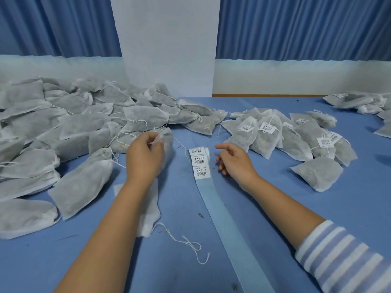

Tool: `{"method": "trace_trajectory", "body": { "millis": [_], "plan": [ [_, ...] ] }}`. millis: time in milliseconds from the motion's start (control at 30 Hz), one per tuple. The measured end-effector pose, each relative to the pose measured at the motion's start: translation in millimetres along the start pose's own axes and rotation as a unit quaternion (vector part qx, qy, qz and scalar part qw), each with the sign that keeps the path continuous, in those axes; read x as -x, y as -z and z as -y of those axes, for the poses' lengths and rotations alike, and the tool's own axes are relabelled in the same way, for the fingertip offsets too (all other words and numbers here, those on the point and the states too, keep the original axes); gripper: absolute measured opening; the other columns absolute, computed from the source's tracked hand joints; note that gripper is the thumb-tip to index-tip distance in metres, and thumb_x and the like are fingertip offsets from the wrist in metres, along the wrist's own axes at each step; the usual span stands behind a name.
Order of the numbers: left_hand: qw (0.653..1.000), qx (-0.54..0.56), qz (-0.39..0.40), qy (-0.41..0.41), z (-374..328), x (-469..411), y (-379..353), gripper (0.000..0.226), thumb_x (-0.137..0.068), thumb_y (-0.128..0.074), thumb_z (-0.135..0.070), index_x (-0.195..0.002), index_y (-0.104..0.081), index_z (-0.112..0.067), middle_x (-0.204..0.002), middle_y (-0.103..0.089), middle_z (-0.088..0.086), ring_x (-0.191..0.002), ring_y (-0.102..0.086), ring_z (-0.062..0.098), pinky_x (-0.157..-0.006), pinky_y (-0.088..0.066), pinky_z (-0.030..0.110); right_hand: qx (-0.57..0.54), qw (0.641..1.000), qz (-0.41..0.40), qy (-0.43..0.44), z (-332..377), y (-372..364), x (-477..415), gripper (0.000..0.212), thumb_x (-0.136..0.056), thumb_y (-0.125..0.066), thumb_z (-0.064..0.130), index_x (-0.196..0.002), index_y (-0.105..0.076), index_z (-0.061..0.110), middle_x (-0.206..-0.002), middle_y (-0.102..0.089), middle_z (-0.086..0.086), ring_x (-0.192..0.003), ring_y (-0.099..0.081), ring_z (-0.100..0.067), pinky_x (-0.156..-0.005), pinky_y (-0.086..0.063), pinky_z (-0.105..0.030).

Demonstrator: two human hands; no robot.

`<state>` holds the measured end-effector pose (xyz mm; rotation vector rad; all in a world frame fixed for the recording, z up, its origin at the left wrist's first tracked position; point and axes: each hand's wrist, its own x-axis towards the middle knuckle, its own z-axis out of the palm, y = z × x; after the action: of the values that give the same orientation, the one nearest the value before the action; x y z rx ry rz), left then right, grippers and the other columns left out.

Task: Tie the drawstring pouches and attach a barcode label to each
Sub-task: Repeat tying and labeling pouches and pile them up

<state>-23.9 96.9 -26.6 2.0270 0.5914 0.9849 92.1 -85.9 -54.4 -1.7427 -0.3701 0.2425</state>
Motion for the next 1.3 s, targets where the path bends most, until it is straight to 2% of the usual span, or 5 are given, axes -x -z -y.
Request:
{"method": "trace_trajectory", "body": {
  "millis": [567,900,1000,1133,1300],
  "plan": [
    [0.838,0.505,0.016,0.208,-32,7,-3,0.015,-0.101,-0.054,-0.008,-0.089,-0.061,-0.004,-0.073,-0.073,0.0,-0.073,-0.071,0.009,-0.067,-0.057,0.02,-0.126,0.973,0.193,0.016,46,-7,37,0.016,-0.096,-0.058,0.034,-0.101,-0.068,0.022,-0.096,-0.075,0.005,-0.04,-0.047,-0.01,-0.036,-0.035,-0.018],
    [0.906,0.339,-0.064,0.245,-10,1,-4,0.027,-0.089,-0.049,-0.002,-0.064,-0.051,-0.01,-0.067,-0.051,0.008,-0.069,-0.05,0.023,-0.051,-0.051,0.02,0.014,0.974,0.215,0.07,47,-5,43,0.024,-0.101,-0.05,0.022,-0.092,-0.072,0.016,-0.054,-0.052,0.009,-0.042,-0.039,-0.005,-0.042,-0.031,-0.015],
    [0.936,0.202,-0.026,0.288,-8,-2,-3,0.034,-0.089,-0.054,-0.006,-0.123,-0.051,-0.009,-0.119,-0.055,0.016,-0.096,-0.058,0.029,-0.078,-0.056,0.034,0.09,0.971,0.163,0.152,43,-7,45,0.021,-0.1,-0.052,0.019,-0.089,-0.07,0.021,-0.046,-0.041,0.017,-0.044,-0.035,-0.003,-0.048,-0.029,-0.012],
    [0.999,-0.021,0.02,0.033,-23,10,2,0.056,-0.084,-0.061,-0.004,-0.137,-0.05,-0.016,-0.145,-0.041,0.008,-0.135,-0.037,0.021,-0.11,-0.025,0.021,0.123,0.95,0.175,0.226,41,-13,48,0.017,-0.099,-0.055,0.019,-0.096,-0.072,0.019,-0.057,-0.048,0.003,-0.054,-0.034,-0.007,-0.057,-0.031,-0.02],
    [0.959,0.054,0.252,-0.121,-46,29,9,0.029,-0.087,-0.052,-0.013,-0.087,-0.069,-0.036,-0.091,-0.07,-0.026,-0.088,-0.063,-0.008,-0.101,-0.038,0.018,0.133,0.937,0.172,0.272,39,-11,49,0.015,-0.094,-0.059,0.007,-0.085,-0.069,0.012,-0.061,-0.047,0.01,-0.057,-0.037,-0.005,-0.06,-0.032,-0.018]
  ]
}}
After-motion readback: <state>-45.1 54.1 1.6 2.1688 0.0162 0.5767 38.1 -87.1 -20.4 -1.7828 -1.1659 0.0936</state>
